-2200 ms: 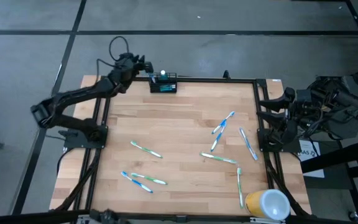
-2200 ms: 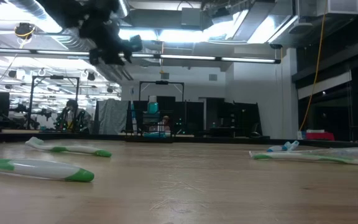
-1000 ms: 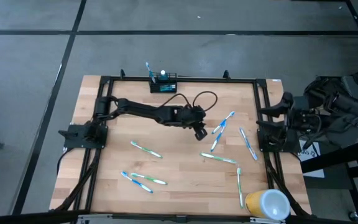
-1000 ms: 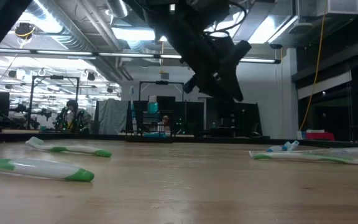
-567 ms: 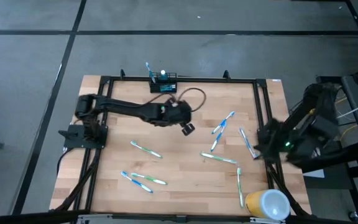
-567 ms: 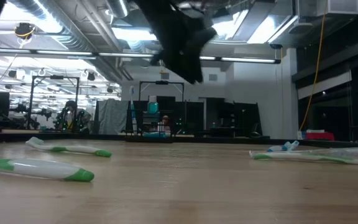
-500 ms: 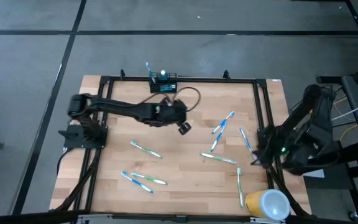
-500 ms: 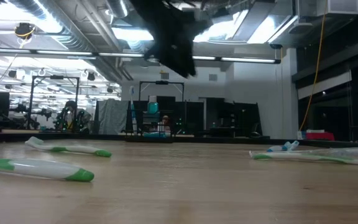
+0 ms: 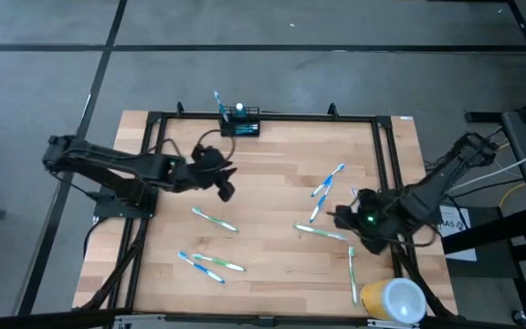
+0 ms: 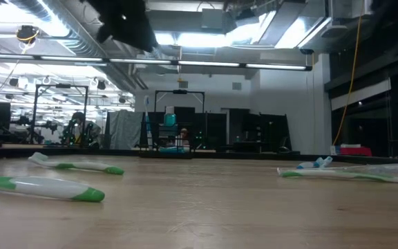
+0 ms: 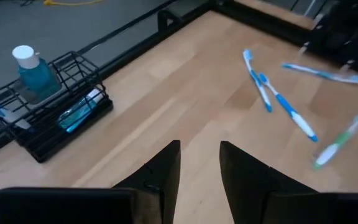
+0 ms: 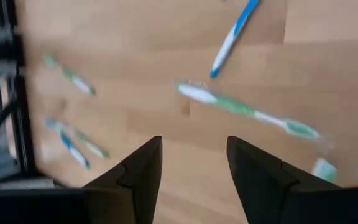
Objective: Pick & Place toothbrushing station
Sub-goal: Put the blue toothbrush into the black wire organizer
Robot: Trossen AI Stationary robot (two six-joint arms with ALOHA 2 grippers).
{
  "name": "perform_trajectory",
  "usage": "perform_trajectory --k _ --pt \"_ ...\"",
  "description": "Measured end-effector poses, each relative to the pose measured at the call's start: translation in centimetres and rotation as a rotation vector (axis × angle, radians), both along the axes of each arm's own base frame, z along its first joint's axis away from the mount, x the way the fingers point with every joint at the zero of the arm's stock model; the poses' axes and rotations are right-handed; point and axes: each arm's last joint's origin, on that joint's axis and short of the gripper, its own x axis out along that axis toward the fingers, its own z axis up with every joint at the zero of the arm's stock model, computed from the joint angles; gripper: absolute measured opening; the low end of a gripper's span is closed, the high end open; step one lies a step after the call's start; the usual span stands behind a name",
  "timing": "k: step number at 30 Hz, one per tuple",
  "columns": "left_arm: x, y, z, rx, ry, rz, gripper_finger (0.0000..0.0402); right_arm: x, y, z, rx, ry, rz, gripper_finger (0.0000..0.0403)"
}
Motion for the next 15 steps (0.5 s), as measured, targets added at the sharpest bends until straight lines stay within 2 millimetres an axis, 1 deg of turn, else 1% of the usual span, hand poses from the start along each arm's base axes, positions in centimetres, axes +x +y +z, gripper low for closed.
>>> perform_trajectory --k 2,4,8,11,15 --pt "-0.9 -0.3 0.3 -0.003 -0.021 -0.009 0.0106 1.6 -0.7 -0.4 -0.01 -0.003 -0.043 0.0184" --pt "-1.2 -0.6 0.7 0.004 -0.045 -0.015 0.0106 3.0 -1.7 -1.1 -0.039 0.037 -0.049 0.0184" --pt "-1.7 -1.4 1.2 0.031 -0.063 -0.048 0.0106 5.8 -3.7 -3.3 0.001 0.228 0.079 0.0184" --pt "-2.0 -2.0 1.2 0.049 -0.066 -0.055 0.0106 7.1 -5.0 -5.0 0.024 0.352 0.155 0.0184" --pt "-2.2 -2.9 1.3 0.063 -0.081 -0.06 0.0106 8.3 -6.6 -6.6 0.02 0.436 0.164 0.0185"
